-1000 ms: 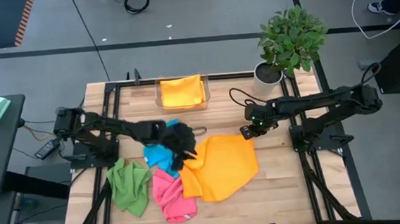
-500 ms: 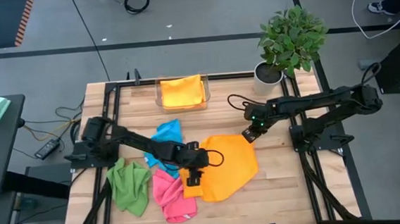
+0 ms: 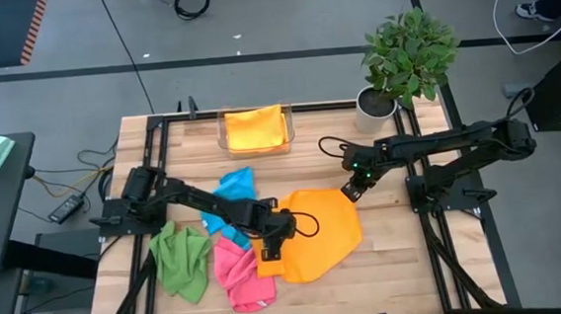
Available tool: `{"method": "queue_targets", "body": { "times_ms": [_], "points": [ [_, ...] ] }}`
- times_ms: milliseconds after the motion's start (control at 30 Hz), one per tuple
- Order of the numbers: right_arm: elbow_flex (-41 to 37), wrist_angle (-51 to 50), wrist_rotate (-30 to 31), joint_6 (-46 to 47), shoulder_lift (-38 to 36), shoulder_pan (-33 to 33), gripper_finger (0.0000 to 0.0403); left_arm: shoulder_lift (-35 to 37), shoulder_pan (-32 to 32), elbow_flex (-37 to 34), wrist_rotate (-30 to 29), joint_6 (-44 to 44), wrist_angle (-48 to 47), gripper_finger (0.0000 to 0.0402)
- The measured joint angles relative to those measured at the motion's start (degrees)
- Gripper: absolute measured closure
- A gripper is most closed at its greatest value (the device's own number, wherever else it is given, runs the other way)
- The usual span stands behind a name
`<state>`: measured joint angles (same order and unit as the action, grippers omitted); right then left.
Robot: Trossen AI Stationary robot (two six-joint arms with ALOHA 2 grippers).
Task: Fold microfiber towels
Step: Fold the orange microfiber towel
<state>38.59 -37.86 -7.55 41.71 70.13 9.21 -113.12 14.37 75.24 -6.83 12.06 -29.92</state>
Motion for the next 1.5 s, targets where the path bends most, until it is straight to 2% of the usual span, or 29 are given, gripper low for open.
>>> {"method": "queue_targets", "body": {
  "times_ms": [167,300,367,433,500,600,733,800,900,1000,1100,1233,1500],
  "points": [
    [0.02,-1.78,0.01,-1.49,0.0,0.0,0.0403,0.45,-0.04,4.02,-0.54,1.72,-1.38,0.0311],
    [0.02,-2.94,0.46,-2.9,0.0,0.0,0.0403,0.46,-0.75,5.39,-0.77,3.18,-6.3,0.0375],
    [0.02,-2.72,0.42,-3.35,0.0,0.0,0.0403,0.44,-0.87,5.45,2.02,2.25,-6.67,0.0391],
    [0.02,-2.77,0.41,-3.93,0.0,0.0,0.0403,0.42,-0.32,5.45,4.81,0.74,-6.78,0.0389],
    [0.02,-2.74,0.28,-4.57,0.0,0.0,0.0403,0.12,0.69,5.47,5.89,0.41,-6.51,0.0366],
    [0.02,-2.74,0.2,-5.98,0.0,0.0,0.0403,-0.37,2.04,5.43,5.38,-2.1,-6.52,0.0304],
    [0.02,-2.59,0.21,-7.57,0.0,0.0,0.0403,-1.22,2.56,5.43,-1.95,-2.19,-5.79,0.0213],
    [0.02,-2.44,0.2,-8.39,0.0,0.0,0.0403,-2.05,2.43,5.47,-3.63,-2.19,-4.73,0.0177],
    [0.02,-2.08,0.2,-9.42,0.0,0.0,0.0403,-2.83,2.13,5.38,-4.28,-2.14,-6.24,0.0144],
    [0.02,-2.11,0.2,-10.12,0.0,-0.01,0.0403,-3.36,2.1,5.38,-4.32,-0.92,-8.08,0.0137],
    [0.02,-2.1,0.17,-10.66,0.0,0.0,0.0403,-3.8,2.08,5.47,-4.73,-0.72,-8.14,0.0148],
    [0.02,-2.04,0.17,-11.1,0.0,0.0,0.0403,-3.75,2.08,5.4,-5.32,0.94,-9.05,0.0184],
    [0.02,-2.17,0.17,-11.58,0.0,0.0,0.0403,-3.71,2.09,5.4,-6.04,4.05,-9.85,0.0304]
  ]
}}
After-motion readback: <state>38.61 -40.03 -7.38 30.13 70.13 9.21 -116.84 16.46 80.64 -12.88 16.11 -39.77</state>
